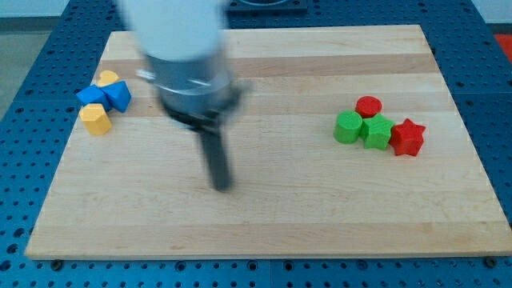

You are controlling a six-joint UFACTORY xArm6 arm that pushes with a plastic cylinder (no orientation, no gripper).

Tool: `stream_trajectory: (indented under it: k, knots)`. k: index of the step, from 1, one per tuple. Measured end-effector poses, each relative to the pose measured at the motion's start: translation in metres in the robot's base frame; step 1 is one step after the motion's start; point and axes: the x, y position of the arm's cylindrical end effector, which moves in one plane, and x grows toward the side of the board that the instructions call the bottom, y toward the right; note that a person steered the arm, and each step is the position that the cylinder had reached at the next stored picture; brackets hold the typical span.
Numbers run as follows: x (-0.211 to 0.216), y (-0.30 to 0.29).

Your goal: Push red star to the group of blocks

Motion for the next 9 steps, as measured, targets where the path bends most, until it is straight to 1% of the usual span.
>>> stream_trajectory:
  k: [1, 2, 3, 4, 5, 6, 7, 8, 9]
  knots:
    - [0.023, 0.153]
    - [-0.016, 0.274]
    - [-0.085, 0.307]
    - [-0.091, 0.274]
    - [-0.091, 0.228]
    - [-0.091, 0.199]
    - [-0.084, 0.187]
    - [-0.056, 0.189]
    - [-0.045, 0.17]
